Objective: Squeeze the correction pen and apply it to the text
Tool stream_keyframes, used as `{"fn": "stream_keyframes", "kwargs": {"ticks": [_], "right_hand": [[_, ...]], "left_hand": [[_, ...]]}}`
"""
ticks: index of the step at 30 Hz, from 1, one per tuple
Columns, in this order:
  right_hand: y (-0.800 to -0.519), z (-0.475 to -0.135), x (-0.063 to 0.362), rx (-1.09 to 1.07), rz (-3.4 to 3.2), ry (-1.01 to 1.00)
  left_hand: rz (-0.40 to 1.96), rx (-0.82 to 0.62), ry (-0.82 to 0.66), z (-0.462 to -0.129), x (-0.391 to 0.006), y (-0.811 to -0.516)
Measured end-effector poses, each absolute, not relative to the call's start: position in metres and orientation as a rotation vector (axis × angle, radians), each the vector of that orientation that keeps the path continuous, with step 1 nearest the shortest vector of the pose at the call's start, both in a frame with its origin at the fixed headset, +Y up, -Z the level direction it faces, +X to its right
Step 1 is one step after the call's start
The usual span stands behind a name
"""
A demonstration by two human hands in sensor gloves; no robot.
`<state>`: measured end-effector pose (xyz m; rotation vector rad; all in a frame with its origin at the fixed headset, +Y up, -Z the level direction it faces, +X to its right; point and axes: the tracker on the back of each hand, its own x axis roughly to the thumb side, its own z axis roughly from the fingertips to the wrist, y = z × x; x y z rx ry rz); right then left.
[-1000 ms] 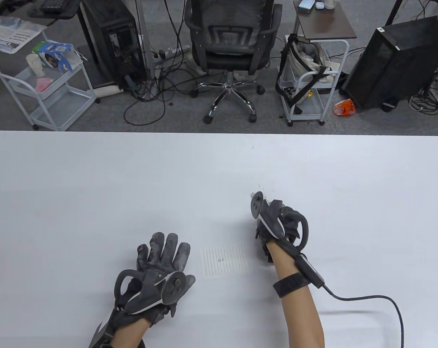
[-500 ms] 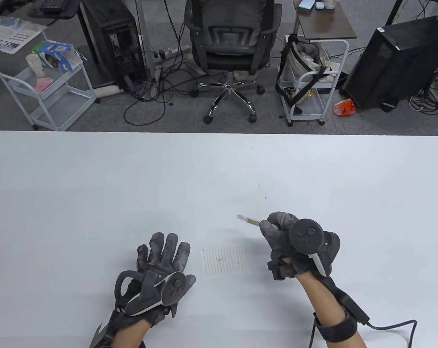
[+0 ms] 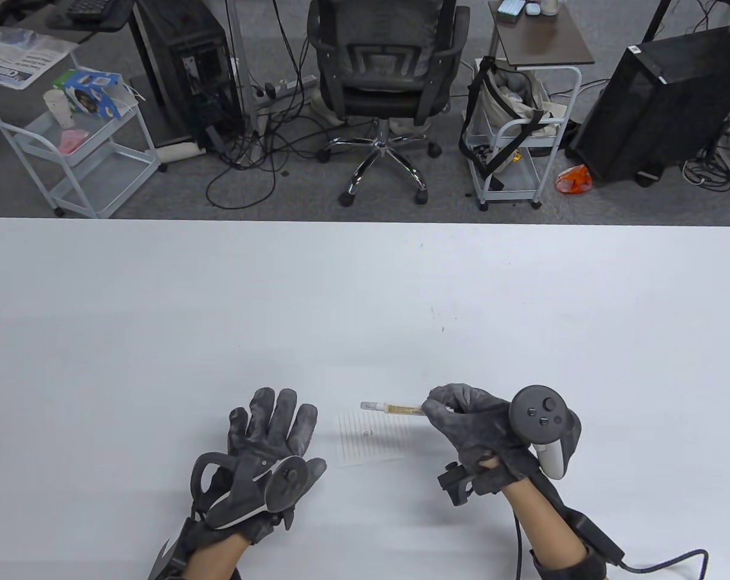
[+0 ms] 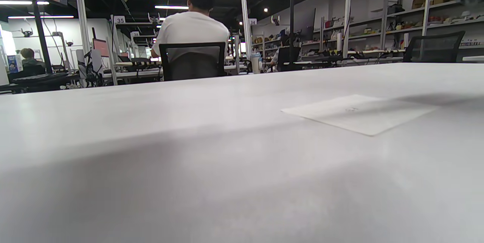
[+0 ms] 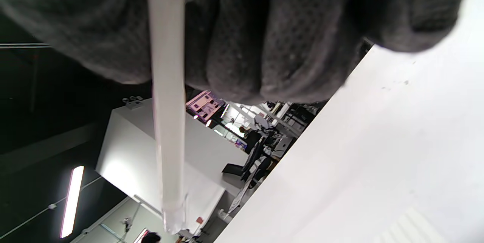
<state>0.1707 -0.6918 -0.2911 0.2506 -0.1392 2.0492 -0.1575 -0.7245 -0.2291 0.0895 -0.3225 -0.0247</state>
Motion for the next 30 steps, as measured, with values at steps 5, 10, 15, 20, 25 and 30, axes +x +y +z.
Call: {"fn": "stream_keyframes", "kwargs": {"ticks": [5, 10, 15, 20, 25, 30], "right_hand": [[-0.694, -0.286, 0.156, 0.322, 2.05, -0.107], [-0.696, -0.281, 0.139, 0.38, 2.063, -0.058], [-0.699, -0.276, 0.126, 0.423, 2.061, -0.006], [-0.7, -0.275, 0.123, 0.435, 2.052, 0.02], [-0.704, -0.278, 0.124, 0.413, 2.021, 0.049], [-0.713, -0.278, 0.126, 0.299, 1.957, 0.104]], "left_hand": [[0.045, 0.173, -0.354, -0.225, -0.154, -0.721], [0.006, 0.26, -0.402, -0.22, -0.144, -0.719], [0.026, 0.305, -0.434, -0.217, -0.136, -0.717], [0.005, 0.317, -0.44, -0.217, -0.134, -0.717], [0.034, 0.309, -0.439, -0.218, -0.135, -0.717], [0.09, 0.291, -0.423, -0.22, -0.137, -0.718]]}}
